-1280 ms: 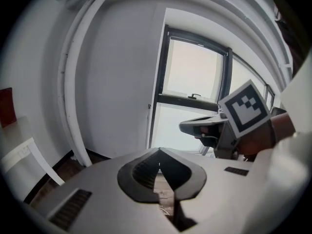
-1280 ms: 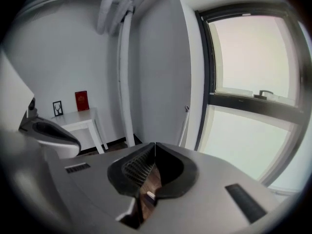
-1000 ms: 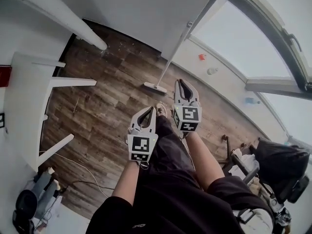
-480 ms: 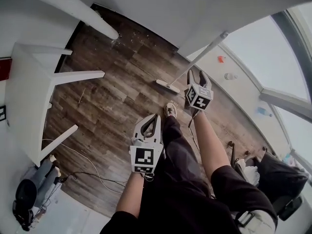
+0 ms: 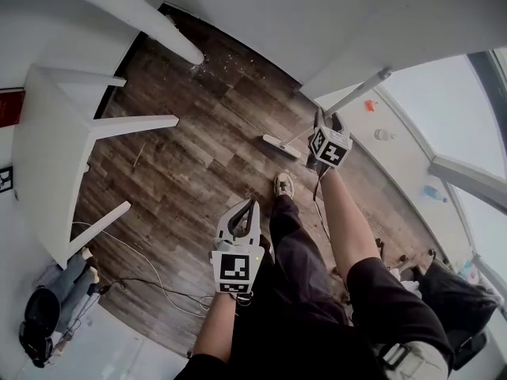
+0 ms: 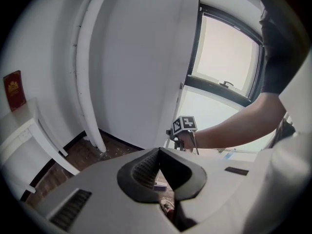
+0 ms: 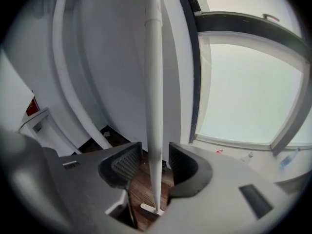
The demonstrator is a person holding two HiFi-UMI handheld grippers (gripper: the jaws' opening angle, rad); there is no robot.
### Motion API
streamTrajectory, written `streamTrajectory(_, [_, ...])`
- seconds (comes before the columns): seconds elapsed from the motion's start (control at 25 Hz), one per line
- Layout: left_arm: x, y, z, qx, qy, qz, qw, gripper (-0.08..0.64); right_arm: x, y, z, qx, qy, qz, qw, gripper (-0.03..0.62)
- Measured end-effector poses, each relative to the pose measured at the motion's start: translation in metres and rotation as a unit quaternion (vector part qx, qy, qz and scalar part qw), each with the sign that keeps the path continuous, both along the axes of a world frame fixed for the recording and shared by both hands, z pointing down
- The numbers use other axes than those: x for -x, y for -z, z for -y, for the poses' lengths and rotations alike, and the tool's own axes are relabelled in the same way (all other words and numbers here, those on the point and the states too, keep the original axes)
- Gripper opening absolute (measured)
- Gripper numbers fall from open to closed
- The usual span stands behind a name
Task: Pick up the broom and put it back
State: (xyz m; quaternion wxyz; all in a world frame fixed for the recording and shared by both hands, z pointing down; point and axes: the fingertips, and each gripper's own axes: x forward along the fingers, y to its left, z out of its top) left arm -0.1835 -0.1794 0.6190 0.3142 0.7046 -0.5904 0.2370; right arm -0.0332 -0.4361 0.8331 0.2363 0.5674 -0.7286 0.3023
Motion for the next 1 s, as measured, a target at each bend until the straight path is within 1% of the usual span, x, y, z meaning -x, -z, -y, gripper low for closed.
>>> streamTrajectory(0.08, [0.000,-0.002,-0.002,0.004,0.000,0.002,1.0000,0.002,0.001,-0.005,0.001,-0.005,0.005,-0.008,1.000,0.111])
streamTrajectory(0.12, [-0.002,-0.003,-0.002,0.005,0.000,0.003,1.0000,0.002,0.002,-0.006,-0.001,-0.006,0.011,-0.009,1.000,0.101])
streamTrajectory(0.28, [-0.002,0.002,-0.005,0.003,0.015,0.003,0.9999,0.002,0.001,0.009,-0.016,-0.021,0.030,0.001,0.999,0.100])
streamTrajectory(0.36, [0.001,0.005,-0.010,0.001,0.018,0.004,0.9998,0.002,0.004,0.019,-0.032,-0.031,0.047,0.006,0.998,0.100])
streamTrajectory(0.48, [0.003,0.012,-0.019,-0.007,-0.004,0.023,0.9997,0.002,0.009,0.042,-0.060,-0.056,0.085,0.013,0.995,0.100])
streamTrajectory(0.6, [0.001,0.021,-0.025,-0.022,-0.026,0.032,0.9989,0.002,0.005,0.074,-0.084,-0.100,0.123,-0.007,0.987,0.100])
streamTrajectory(0.72, [-0.003,0.032,-0.032,-0.039,-0.048,0.036,0.9974,0.002,-0.004,0.110,-0.105,-0.142,0.140,-0.030,0.979,0.100])
streamTrajectory(0.88, [-0.017,0.053,-0.040,-0.076,-0.078,0.035,0.9934,0.002,-0.024,0.179,-0.120,-0.211,0.141,-0.053,0.966,0.100])
streamTrajectory(1.0, [-0.021,0.077,-0.050,-0.110,-0.075,0.026,0.9907,0.002,-0.040,0.242,-0.140,-0.247,0.131,-0.055,0.958,0.100])
